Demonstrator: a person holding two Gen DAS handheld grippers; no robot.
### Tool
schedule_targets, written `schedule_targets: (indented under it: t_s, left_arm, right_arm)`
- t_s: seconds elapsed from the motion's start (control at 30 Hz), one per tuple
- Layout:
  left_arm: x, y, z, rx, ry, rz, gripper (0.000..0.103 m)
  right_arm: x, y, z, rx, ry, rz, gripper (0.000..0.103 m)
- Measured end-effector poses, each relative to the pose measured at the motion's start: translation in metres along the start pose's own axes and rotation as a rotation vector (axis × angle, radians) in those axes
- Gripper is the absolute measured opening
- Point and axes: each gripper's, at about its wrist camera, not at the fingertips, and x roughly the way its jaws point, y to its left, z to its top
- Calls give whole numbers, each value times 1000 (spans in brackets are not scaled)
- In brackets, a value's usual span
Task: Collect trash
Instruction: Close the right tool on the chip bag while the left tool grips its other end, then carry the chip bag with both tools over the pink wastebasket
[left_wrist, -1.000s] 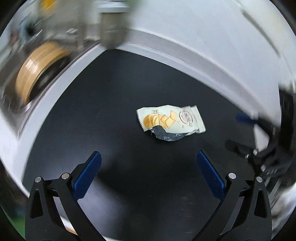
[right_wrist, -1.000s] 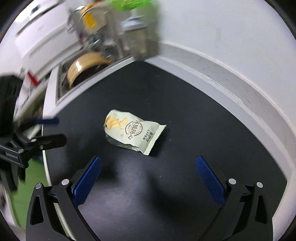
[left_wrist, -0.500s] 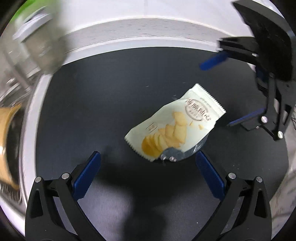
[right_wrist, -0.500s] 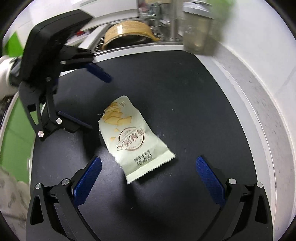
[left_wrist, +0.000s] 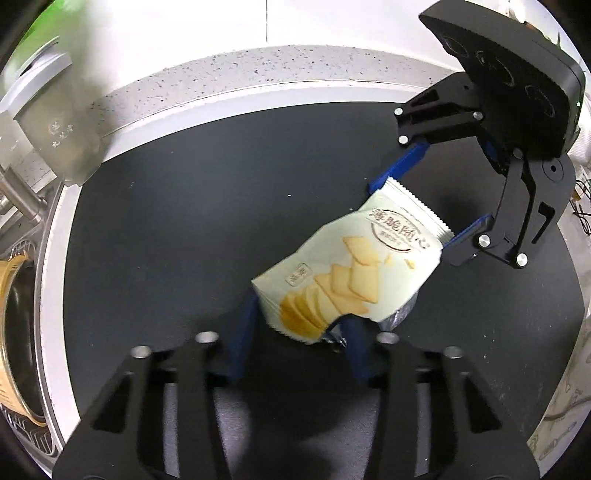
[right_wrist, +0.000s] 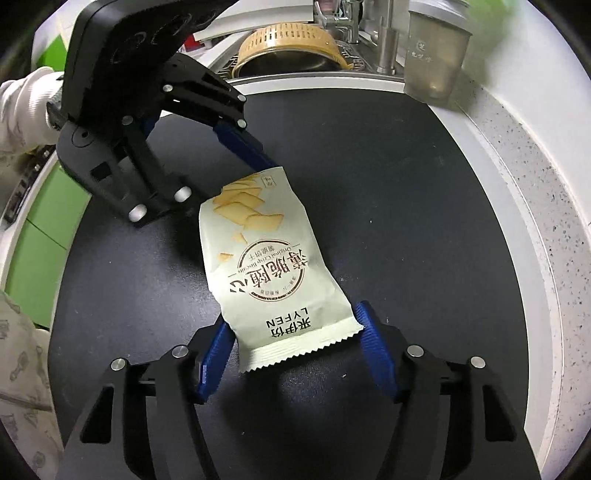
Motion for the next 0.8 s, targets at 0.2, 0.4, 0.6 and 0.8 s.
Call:
schedule_targets:
  t_s: [0.2, 0.4, 0.6, 0.8]
  left_arm:
    - [-2, 0, 5, -12, -2, -10, 29]
    - [-9, 0, 11, -36, -22, -11, 27]
    - [-26, 4, 6, -75, -44, 13, 27]
    - [-66, 2, -32, -142, -31, 84, 27]
  right_arm:
    - [-3, -1, -2, 0, 1, 28, 58]
    - [-11, 2, -2, 16, -13, 23, 57]
    - [-29, 20, 6, -2, -44, 8, 57]
    - [-41, 65, 37, -92, -78, 25, 57]
